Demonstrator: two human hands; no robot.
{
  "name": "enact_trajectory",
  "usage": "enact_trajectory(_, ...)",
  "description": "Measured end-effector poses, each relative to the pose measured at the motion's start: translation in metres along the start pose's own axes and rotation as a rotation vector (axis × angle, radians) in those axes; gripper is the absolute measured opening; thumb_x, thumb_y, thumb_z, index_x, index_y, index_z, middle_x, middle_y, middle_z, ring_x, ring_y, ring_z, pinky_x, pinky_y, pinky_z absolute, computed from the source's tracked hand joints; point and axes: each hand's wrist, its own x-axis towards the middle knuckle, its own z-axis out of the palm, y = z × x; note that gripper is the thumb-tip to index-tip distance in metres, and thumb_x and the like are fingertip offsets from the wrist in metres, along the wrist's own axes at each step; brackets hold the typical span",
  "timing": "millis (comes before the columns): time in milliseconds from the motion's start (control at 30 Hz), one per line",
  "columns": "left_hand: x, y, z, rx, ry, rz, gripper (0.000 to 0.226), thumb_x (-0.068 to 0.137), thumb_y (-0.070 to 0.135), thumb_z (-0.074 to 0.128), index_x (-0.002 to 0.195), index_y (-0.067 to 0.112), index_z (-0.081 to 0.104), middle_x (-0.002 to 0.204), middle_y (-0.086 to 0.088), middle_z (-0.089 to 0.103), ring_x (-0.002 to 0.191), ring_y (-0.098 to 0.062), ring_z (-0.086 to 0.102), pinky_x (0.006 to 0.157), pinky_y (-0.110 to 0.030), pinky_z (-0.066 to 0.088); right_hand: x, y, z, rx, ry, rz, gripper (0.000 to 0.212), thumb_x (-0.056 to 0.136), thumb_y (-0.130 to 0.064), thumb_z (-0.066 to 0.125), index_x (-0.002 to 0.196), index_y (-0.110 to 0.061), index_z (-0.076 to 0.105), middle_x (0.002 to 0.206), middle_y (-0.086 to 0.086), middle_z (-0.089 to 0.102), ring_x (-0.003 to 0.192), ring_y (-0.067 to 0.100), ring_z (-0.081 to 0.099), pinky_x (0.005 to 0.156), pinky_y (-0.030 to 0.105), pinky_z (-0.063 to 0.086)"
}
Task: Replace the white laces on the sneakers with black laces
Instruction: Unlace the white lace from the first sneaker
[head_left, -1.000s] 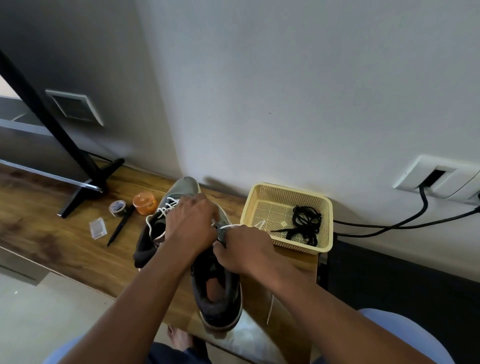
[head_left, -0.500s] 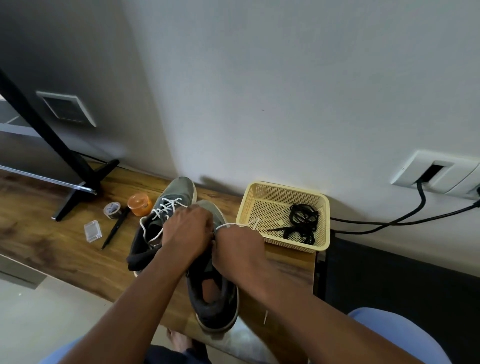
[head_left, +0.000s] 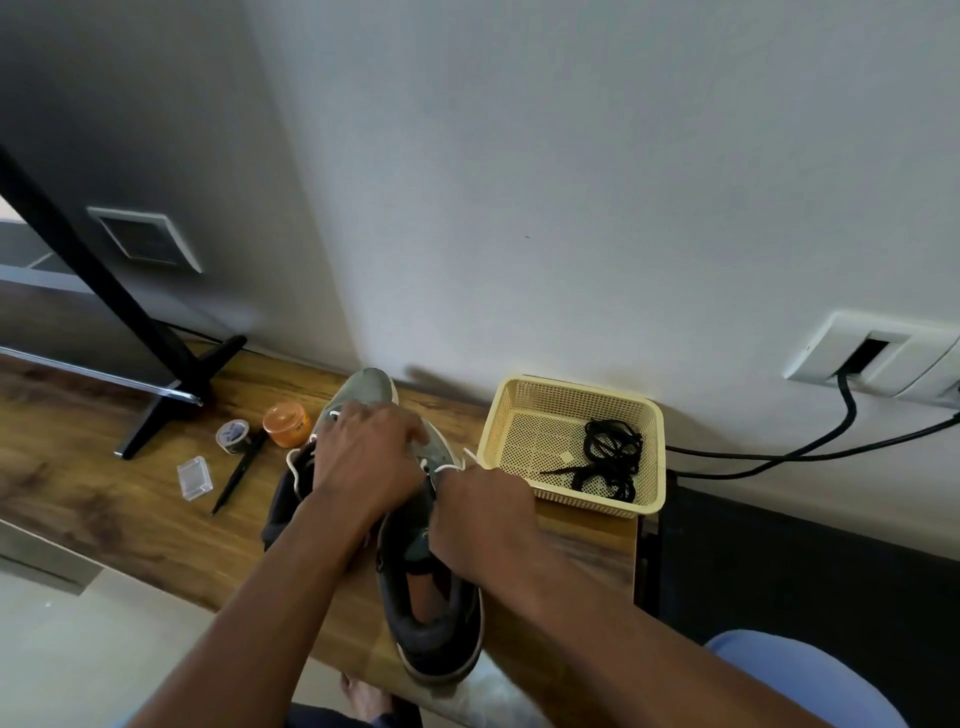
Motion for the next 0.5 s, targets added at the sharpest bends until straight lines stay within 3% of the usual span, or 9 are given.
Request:
enact_trajectory(133,-0.0016,0.0042,0.0067,0.062,-0.133,0.003,0.016,0.078,0.034,0.065,0.090,0.042,0.070,0.103,0.018,0.071,0.120,-0.018,0.056,0.106,-0.047,0.038,-0.0022,-0.0004,0.0009,0.011,0.004,0.012,0.024,0.095,-0.027,0.051,0.112,-0.020,0.066,0.104,0.006,0.073,0.094,0.032,0.071,0.066,0.034,0.034)
enact_trajectory(267,0.0008,0.0048,0.0034,-0.013,-0.194,-0.045,0.036,0.069,0.041,0.046,0.093,0.043,0.073,0.100,0.019,0.073,0.118,-0.016,0.059,0.107,-0.049,0.038,-0.0005,0.0000,-0.0005,0.000,-0.026,0.027,0.024,0.094,-0.026,0.051,0.111,-0.019,0.067,0.105,0.007,0.073,0.095,0.033,0.071,0.067,0.034,0.035)
enact_trajectory(367,0.0037,0.0050,0.0063,-0.065,-0.226,-0.087,0.033,0.080,0.046,0.045,0.095,0.038,0.073,0.104,0.012,0.073,0.112,-0.020,0.062,0.101,-0.050,0.034,-0.0011,-0.0001,-0.0007,0.004,-0.028,0.022,0.022,0.094,-0.026,0.051,0.106,-0.018,0.068,0.104,0.007,0.073,0.095,0.034,0.071,0.067,0.034,0.035)
enact_trajectory(500,0.0068,0.0009,0.0110,-0.163,-0.229,-0.103,0.025,0.088,0.047,0.052,0.081,0.030,0.069,0.085,0.014,0.066,0.100,-0.019,0.064,0.097,-0.046,0.039,-0.0014,-0.0006,-0.0013,-0.009,-0.024,0.023,0.023,0.094,-0.027,0.050,0.107,-0.019,0.068,0.103,0.007,0.074,0.094,0.033,0.072,0.066,0.034,0.035)
